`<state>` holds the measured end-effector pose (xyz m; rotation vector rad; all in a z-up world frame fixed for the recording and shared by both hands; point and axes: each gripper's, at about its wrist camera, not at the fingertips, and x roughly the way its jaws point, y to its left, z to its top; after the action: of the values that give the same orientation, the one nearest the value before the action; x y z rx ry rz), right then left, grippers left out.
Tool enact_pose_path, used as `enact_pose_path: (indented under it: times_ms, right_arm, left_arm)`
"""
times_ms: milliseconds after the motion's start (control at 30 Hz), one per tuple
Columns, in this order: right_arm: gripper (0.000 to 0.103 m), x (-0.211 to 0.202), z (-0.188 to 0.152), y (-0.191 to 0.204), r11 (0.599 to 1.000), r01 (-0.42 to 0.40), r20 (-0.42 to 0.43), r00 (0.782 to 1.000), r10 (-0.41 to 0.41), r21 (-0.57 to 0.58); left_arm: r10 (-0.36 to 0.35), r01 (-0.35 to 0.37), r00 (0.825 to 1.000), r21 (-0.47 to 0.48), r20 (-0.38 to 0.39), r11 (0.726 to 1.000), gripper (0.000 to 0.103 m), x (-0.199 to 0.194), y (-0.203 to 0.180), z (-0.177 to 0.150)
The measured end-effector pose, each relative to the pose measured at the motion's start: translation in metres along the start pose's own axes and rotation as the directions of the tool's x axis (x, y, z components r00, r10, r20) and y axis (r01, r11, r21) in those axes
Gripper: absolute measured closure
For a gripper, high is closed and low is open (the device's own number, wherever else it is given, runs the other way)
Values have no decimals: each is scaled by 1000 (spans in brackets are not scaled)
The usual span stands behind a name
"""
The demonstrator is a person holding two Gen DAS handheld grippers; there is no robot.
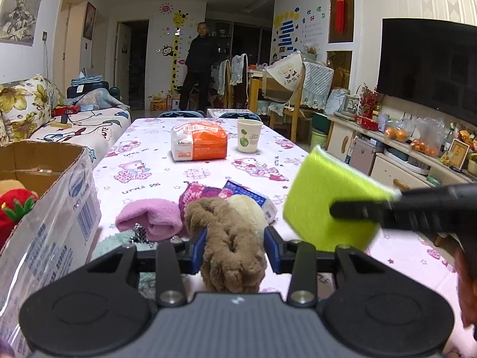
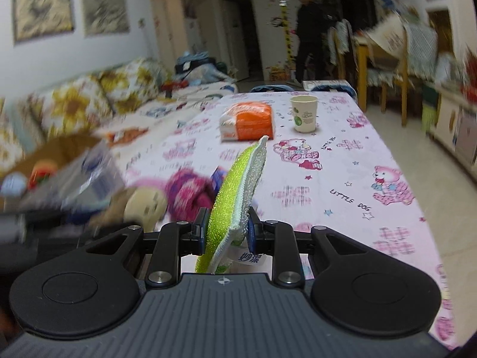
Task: Organize soft objects
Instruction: 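Lift and carry the fuzzy ring and green sponge with both tools over the box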
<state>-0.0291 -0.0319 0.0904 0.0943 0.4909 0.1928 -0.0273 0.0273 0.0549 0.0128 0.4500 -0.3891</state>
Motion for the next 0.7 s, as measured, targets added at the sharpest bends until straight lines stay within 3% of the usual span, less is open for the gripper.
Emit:
enact_pose_path:
  times_ms: [167, 367, 533, 700]
  right_arm:
    - [72, -13, -16, 17, 994, -6, -54, 999, 0, -113]
    - [72, -13, -34, 29, 992, -29, -139, 990, 12, -119]
    - [69, 6, -35, 33, 995, -15, -138, 990, 1, -101]
    - [69, 29, -48, 35, 994, 49, -134, 989, -61, -94]
  left_arm:
    - [-18, 18, 1000, 1, 6, 1000, 63, -10, 0, -1]
    - [-33, 33, 999, -6, 29, 999, 63, -23, 3, 0]
    - [-39, 39, 999, -8, 37, 999, 63, -29, 5, 1]
    - [-36, 37, 998, -8, 45, 999, 63, -32, 8, 2]
